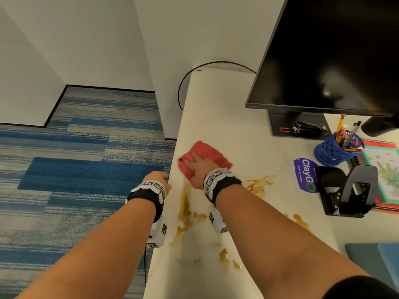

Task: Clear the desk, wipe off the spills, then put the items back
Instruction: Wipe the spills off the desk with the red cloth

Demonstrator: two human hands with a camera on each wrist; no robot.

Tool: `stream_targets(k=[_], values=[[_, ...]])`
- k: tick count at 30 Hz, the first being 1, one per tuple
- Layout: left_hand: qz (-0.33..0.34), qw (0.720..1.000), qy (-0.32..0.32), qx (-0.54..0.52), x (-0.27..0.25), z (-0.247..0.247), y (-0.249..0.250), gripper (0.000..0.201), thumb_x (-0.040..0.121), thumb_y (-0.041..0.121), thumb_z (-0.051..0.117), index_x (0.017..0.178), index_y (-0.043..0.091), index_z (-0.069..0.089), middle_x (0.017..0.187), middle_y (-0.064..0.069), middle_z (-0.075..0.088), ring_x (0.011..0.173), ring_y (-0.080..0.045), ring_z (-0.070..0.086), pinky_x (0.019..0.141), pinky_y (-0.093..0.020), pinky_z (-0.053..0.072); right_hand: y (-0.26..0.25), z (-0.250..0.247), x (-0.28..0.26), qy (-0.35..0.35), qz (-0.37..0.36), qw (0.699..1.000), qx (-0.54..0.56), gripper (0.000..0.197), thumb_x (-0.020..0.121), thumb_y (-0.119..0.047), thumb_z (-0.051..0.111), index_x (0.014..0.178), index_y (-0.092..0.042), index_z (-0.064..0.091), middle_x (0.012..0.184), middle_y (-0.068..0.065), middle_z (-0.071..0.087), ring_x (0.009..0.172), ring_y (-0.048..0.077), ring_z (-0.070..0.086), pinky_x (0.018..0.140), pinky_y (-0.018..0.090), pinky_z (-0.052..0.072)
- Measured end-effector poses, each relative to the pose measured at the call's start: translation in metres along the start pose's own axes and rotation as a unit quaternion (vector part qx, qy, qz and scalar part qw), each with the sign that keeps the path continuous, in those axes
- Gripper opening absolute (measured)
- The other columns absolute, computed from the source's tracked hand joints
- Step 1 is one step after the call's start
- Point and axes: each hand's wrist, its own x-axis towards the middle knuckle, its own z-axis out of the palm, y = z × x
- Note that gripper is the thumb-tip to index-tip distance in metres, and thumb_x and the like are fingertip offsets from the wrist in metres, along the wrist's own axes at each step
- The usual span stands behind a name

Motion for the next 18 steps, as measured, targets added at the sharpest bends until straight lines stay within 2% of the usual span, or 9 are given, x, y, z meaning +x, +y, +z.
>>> stream_targets(k=[2,5,10,13,16,18], values=[[0.002,1.000,0.005,0.002,0.000,0.000,0.000,0.033,0.087,0.019,0.058,0.119,0.024,0.065,0.113,-0.003,0.067,0.102,-0.024,0.064,0.076,-0.024,0.047,0.000,0.006,-0.005,-0.010,-0.025,1.000,-0.007,0.076,0.091,-0.024,0.052,0.152,-0.037,0.008,0.162,0.001,-0.008,0.148,0.037,-0.001,0.118,0.054,0.018],[0.003,1.000,0.006,0.021,-0.001,0.000,0.003,0.032,0.088,0.020,0.056,0.119,0.023,0.065,0.116,-0.004,0.066,0.104,-0.024,0.063,0.076,-0.025,0.046,0.020,0.008,-0.012,-0.004,0.001,1.000,0.027,0.082,0.092,-0.019,0.054,0.152,-0.037,0.003,0.161,-0.002,-0.012,0.148,0.033,-0.002,0.118,0.055,0.016],[-0.001,0.999,0.012,0.044,-0.002,0.003,0.005,0.031,0.091,0.021,0.055,0.121,0.020,0.063,0.118,-0.005,0.065,0.108,-0.025,0.061,0.086,-0.029,0.049,0.081,0.012,-0.029,0.033,0.135,0.985,0.101,0.089,0.090,-0.022,0.059,0.153,-0.033,-0.003,0.160,0.002,-0.017,0.148,0.035,-0.001,0.119,0.052,0.015],[0.000,0.998,0.021,0.053,-0.002,0.006,0.005,0.029,0.090,0.020,0.055,0.117,0.019,0.065,0.115,-0.005,0.067,0.105,-0.025,0.063,0.084,-0.030,0.050,0.111,0.013,-0.043,0.038,0.259,0.952,0.155,0.098,0.087,-0.029,0.065,0.153,-0.029,-0.008,0.160,0.006,-0.018,0.148,0.036,-0.003,0.119,0.052,0.013],[0.001,0.998,0.024,0.050,-0.003,0.005,0.005,0.028,0.090,0.021,0.055,0.116,0.019,0.066,0.113,-0.005,0.067,0.104,-0.026,0.063,0.084,-0.030,0.050,0.111,0.011,-0.043,0.045,0.334,0.923,0.188,0.097,0.087,-0.031,0.063,0.153,-0.023,-0.008,0.160,0.011,-0.014,0.148,0.037,-0.003,0.120,0.052,0.011],[0.004,0.998,0.023,0.054,-0.004,0.005,0.005,0.031,0.091,0.022,0.055,0.121,0.018,0.063,0.117,-0.005,0.066,0.108,-0.026,0.061,0.089,-0.031,0.050,0.092,0.008,-0.042,0.051,0.332,0.924,0.180,0.090,0.088,-0.025,0.057,0.154,-0.020,-0.004,0.160,0.014,-0.010,0.147,0.039,0.001,0.117,0.056,0.015]])
